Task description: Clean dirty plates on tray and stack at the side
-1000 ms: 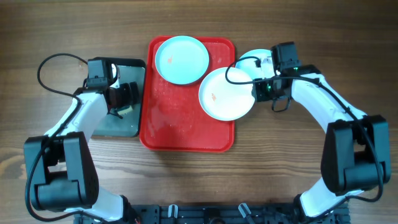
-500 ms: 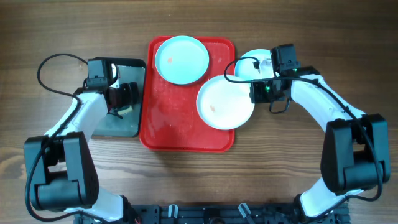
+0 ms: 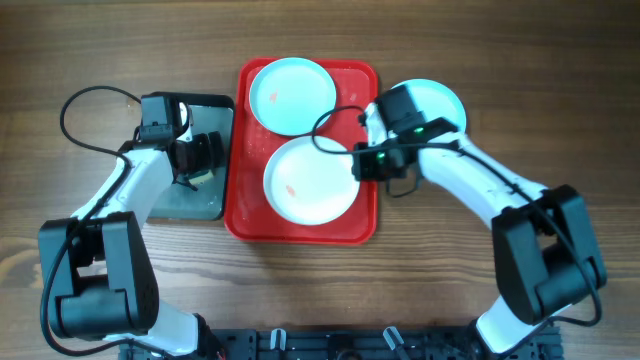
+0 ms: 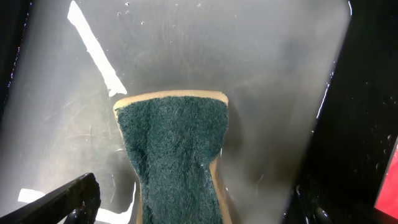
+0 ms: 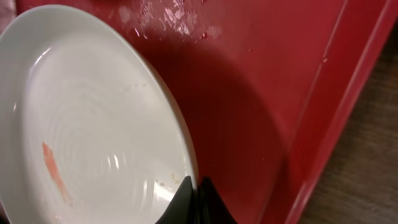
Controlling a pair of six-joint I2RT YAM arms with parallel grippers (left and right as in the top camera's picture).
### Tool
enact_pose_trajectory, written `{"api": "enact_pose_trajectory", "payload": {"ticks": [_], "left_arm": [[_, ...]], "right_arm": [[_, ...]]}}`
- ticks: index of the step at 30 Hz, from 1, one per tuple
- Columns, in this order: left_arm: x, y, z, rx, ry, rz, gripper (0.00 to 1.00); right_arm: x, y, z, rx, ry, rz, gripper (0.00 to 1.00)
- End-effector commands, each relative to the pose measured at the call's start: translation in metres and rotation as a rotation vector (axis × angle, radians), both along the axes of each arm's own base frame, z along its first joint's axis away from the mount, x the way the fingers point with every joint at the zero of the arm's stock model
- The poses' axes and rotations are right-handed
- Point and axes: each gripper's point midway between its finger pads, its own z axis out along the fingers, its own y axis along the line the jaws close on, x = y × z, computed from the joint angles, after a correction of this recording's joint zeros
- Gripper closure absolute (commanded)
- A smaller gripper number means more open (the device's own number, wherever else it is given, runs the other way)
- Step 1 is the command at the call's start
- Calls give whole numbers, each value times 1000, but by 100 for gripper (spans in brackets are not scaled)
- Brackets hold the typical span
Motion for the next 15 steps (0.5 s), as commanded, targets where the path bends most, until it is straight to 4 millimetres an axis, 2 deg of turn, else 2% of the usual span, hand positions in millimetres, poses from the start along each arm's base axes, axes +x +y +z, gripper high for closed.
{"api": "enact_pose_trajectory", "payload": {"ticks": [1, 5, 9, 15], "left_arm": [[0, 0, 4, -6, -15, -2, 0], [0, -1, 4, -6, -14, -2, 0], [0, -1, 5, -6, -15, -2, 0], [0, -1, 4, -6, -15, -2, 0]], "right_arm": [[-2, 4, -9, -70, 15, -122, 96], [-6, 14, -9, -46, 62, -217, 96], [-8, 16, -9, -46, 64, -216, 94], [1, 21, -1, -50, -27, -74, 85]]}}
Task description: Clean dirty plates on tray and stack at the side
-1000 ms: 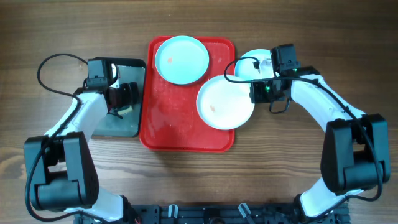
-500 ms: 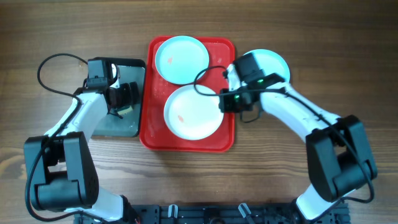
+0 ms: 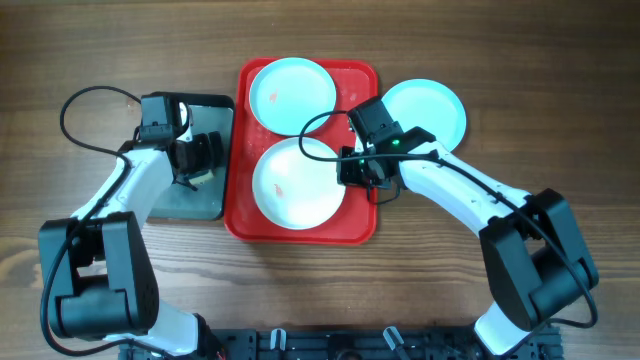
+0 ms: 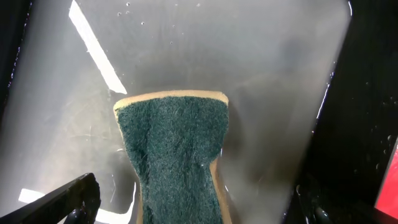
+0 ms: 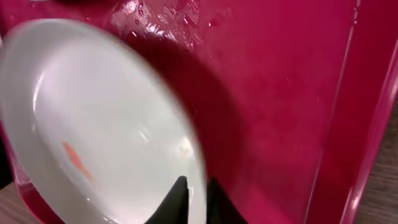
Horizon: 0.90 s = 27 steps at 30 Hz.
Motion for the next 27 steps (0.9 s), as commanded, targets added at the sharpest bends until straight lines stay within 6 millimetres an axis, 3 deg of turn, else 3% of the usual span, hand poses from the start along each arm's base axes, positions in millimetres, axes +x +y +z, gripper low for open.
{"api": "enact_pose_trajectory", "payload": {"ticks": [1, 5, 11, 13, 18, 23, 27], "left_arm": [[0, -1, 4, -6, -14, -3, 0], [0, -1, 5, -6, -14, -3, 0], [0, -1, 4, -6, -14, -3, 0], [0, -1, 4, -6, -14, -3, 0], [0, -1, 5, -6, -15, -3, 0], [0, -1, 4, -6, -14, -3, 0], [0, 0, 4, -6, -14, -2, 0]], "right_arm": [[10, 4, 5, -19, -63, 81, 84], [31, 5, 22, -50, -165, 146, 81], [58, -10, 39, -71, -229, 100, 91], [57, -7, 39, -54, -226, 107, 89], [40, 10, 39, -14, -191, 178, 73], [29, 10, 33, -33, -160, 196, 69], [47, 7, 33, -79, -257, 215, 66]]}}
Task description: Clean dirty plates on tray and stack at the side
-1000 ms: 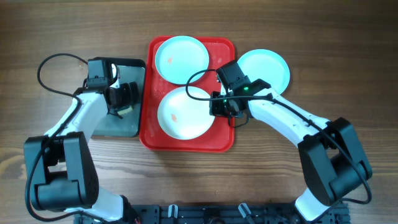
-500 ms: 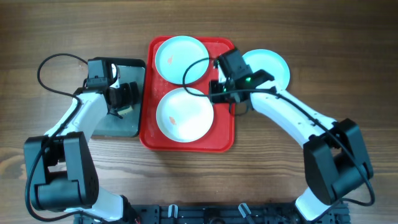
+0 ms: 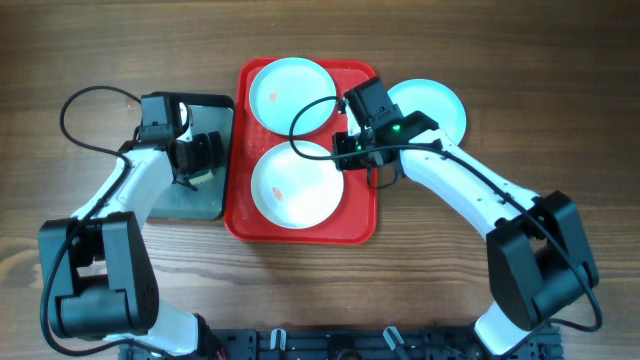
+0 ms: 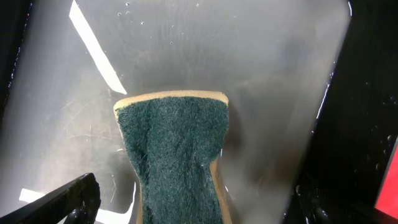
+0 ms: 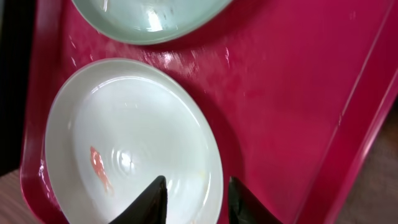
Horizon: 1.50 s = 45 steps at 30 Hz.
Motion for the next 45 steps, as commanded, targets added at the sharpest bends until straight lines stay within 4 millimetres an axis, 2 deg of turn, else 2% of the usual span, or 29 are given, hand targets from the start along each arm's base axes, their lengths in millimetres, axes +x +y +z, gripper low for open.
{"api": "enact_pose_trajectory", "payload": {"ticks": [1, 3, 6, 10, 12, 14, 15, 20, 24, 27, 32, 38, 45], "left_arm": [[0, 0, 4, -6, -14, -2, 0], [0, 0, 4, -6, -14, -2, 0], [0, 0, 4, -6, -14, -2, 0], [0, 0, 4, -6, -14, -2, 0], [0, 0, 4, -6, -14, -2, 0], [0, 0, 5, -6, -15, -2, 0], [0, 0, 4, -6, -14, -2, 0], [0, 0, 4, -6, -14, -2, 0], [0, 0, 4, -6, -14, -2, 0], [0, 0, 4, -6, -14, -2, 0], [0, 0, 4, -6, -14, -2, 0], [0, 0, 5, -6, -14, -2, 0], [0, 0, 4, -6, -14, -2, 0]], "right_arm": [[24, -2, 0, -51, -126, 34, 65], [36, 2, 6, -34, -176, 27, 65], [46, 9, 19, -3, -180, -1, 57], [81, 15, 57, -45, -243, -27, 57], [96, 18, 69, -61, -267, -38, 58], [108, 23, 71, -59, -283, -42, 58], [118, 25, 63, -67, -294, -64, 58], [137, 32, 25, -82, -306, -73, 62], [155, 25, -4, -147, -344, -120, 62], [167, 19, -15, -186, -381, -153, 62], [179, 12, -22, -217, -426, -196, 62], [181, 3, -42, -230, -399, -205, 62], [178, 8, -58, -212, -365, -182, 67]]}}
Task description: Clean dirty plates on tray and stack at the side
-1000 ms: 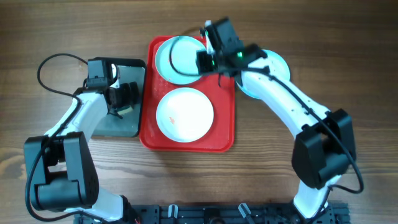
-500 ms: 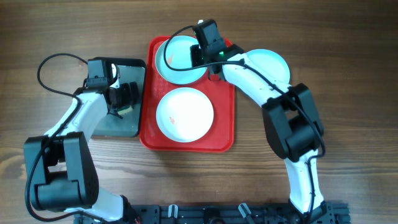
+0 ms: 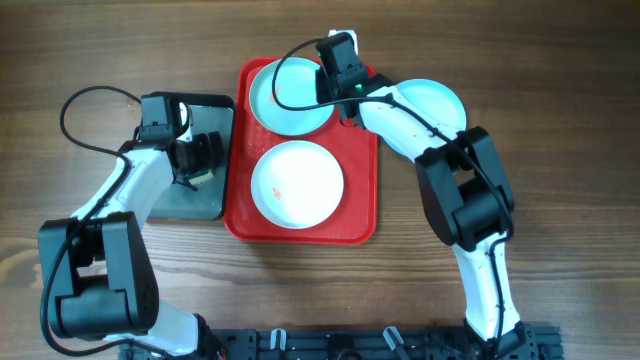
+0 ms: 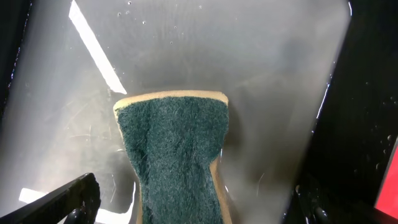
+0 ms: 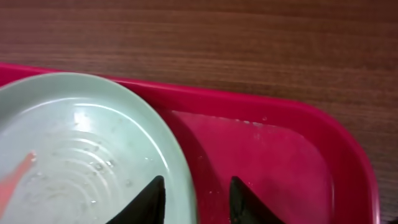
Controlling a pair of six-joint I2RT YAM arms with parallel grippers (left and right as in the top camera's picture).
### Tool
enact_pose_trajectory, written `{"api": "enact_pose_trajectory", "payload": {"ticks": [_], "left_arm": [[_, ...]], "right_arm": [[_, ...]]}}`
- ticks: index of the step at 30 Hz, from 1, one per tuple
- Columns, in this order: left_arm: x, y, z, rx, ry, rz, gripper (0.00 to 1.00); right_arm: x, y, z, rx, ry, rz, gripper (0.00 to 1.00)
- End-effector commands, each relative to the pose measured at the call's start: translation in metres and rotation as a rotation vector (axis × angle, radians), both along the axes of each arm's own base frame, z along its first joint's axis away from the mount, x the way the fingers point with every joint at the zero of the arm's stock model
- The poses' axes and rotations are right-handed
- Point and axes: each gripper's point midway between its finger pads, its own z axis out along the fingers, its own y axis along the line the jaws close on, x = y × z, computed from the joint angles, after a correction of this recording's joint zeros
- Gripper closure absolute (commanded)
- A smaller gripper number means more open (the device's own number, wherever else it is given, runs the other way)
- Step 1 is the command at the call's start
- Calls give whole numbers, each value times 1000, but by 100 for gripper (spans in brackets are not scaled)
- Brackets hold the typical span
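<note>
Two dirty plates lie in the red tray [image 3: 362,215]: a pale teal one [image 3: 285,95] at the far end and a white one [image 3: 297,185] at the near end, each with a red smear. My right gripper [image 5: 198,202] is open, its fingertips [image 5: 152,198] astride the right rim of the teal plate [image 5: 81,149]. A third plate [image 3: 432,105] lies on the table right of the tray. My left gripper [image 4: 193,208] is open low over the green sponge [image 4: 174,155], one finger on either side and neither touching it.
The sponge lies in a wet dark grey tray [image 3: 215,110] to the left of the red tray. Bare wooden table [image 3: 560,120] surrounds both trays. A black cable [image 3: 90,100] loops at the far left.
My right gripper has gone from above the white plate's far right edge to the teal plate's right rim, still open. The left arm, the sponge and both plates are unmoved.
At first my right gripper was shut on the white plate's right rim. Half a second later the plate lay further left in the tray. Then the gripper was open above it, the plate at rest. Now it straddles the teal plate's rim. The left gripper stayed over the sponge.
</note>
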Motion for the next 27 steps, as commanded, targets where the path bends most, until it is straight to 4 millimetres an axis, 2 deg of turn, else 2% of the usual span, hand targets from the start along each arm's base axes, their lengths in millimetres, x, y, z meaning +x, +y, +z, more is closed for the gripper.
{"api": "enact_pose_trajectory", "payload": {"ticks": [1, 5, 8, 10, 14, 17, 18, 20, 21, 24, 27], "left_arm": [[0, 0, 4, -6, -14, -2, 0], [0, 0, 5, -6, -14, -2, 0], [0, 0, 4, -6, -14, -2, 0], [0, 0, 4, -6, -14, -2, 0], [0, 0, 4, -6, -14, -2, 0], [0, 0, 4, -6, -14, -2, 0], [0, 0, 4, -6, -14, -2, 0], [0, 0, 4, -6, -14, -2, 0], [0, 0, 5, -6, -15, -2, 0], [0, 0, 4, -6, -14, -2, 0], [0, 0, 5, -6, -15, -2, 0]], "right_arm": [[-4, 0, -24, -17, 37, 9, 67], [-5, -1, -37, -28, 54, 11, 70], [-3, -5, -36, -38, 44, -1, 79], [2, -11, -30, -55, 20, -26, 81], [14, -29, -4, -99, -38, -44, 81], [21, -37, 19, -113, -81, -27, 75], [23, -40, 26, -113, -92, -27, 71], [24, -43, 42, -108, -111, -21, 53], [22, -40, 51, -105, -116, 11, 50], [7, -26, 81, -67, -106, 128, 45], [-26, -9, 110, 0, -48, 290, 45]]}}
